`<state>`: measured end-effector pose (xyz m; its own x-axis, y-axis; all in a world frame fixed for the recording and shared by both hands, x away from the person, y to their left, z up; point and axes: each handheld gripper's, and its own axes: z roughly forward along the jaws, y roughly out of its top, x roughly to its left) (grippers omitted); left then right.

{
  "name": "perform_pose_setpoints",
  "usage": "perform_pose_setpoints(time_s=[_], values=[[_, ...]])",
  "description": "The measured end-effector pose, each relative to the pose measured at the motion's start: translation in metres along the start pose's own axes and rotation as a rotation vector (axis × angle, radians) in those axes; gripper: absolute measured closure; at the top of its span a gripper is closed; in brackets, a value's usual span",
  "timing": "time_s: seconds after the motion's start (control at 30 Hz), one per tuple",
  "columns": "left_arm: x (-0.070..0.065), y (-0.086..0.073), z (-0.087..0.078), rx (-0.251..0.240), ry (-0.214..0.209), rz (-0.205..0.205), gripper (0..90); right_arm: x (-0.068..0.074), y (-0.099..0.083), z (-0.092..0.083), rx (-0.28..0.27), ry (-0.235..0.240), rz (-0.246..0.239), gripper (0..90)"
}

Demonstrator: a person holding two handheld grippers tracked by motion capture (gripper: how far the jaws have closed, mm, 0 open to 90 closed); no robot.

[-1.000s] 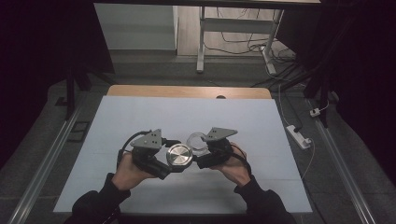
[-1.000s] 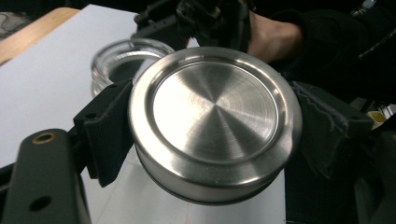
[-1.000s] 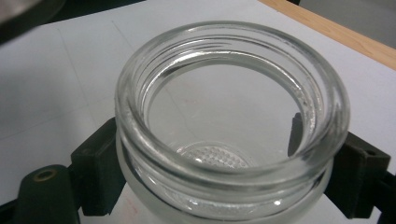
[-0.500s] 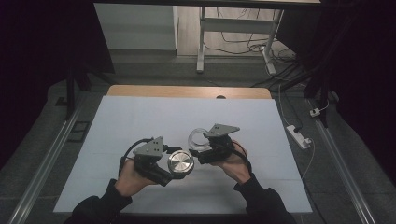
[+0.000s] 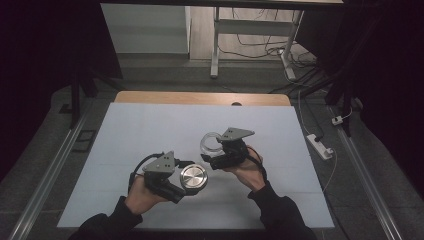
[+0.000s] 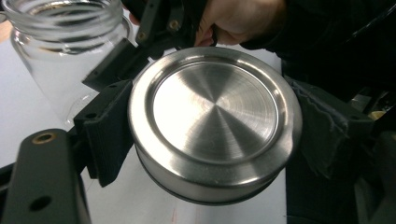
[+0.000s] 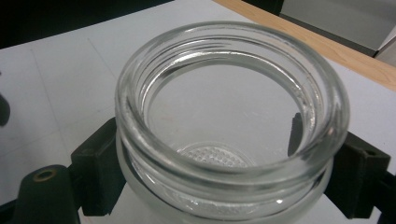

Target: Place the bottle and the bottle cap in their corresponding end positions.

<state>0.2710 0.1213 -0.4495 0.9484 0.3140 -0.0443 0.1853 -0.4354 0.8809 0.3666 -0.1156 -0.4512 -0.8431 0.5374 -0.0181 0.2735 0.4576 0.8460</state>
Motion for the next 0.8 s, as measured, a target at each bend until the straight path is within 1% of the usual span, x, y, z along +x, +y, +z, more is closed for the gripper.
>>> perform_pose_setpoints(time_s=[0.13, 0.3, 0.4, 0.63, 0.8], values=[[0.0, -0.006, 0.004, 0.0, 0.013, -0.001, 19.5, -0.002, 0.004, 0.004, -0.006, -0.009, 0.002, 14.6], [0.001, -0.014, 0.011, 0.015, 0.024, -0.011, 19.5, -0.005, 0.009, 0.01, -0.009, -0.021, 0.0, 14.6], [0.004, -0.019, 0.016, 0.016, 0.02, -0.026, 19.6, -0.007, 0.011, 0.014, -0.008, -0.029, 0.0, 14.6], [0.008, -0.028, 0.028, 0.037, 0.028, -0.029, 19.5, -0.012, 0.014, 0.025, 0.004, -0.042, 0.001, 14.6], [0.012, -0.032, 0.037, 0.045, 0.028, -0.045, 19.5, -0.018, 0.015, 0.035, 0.014, -0.059, 0.005, 14.6]])
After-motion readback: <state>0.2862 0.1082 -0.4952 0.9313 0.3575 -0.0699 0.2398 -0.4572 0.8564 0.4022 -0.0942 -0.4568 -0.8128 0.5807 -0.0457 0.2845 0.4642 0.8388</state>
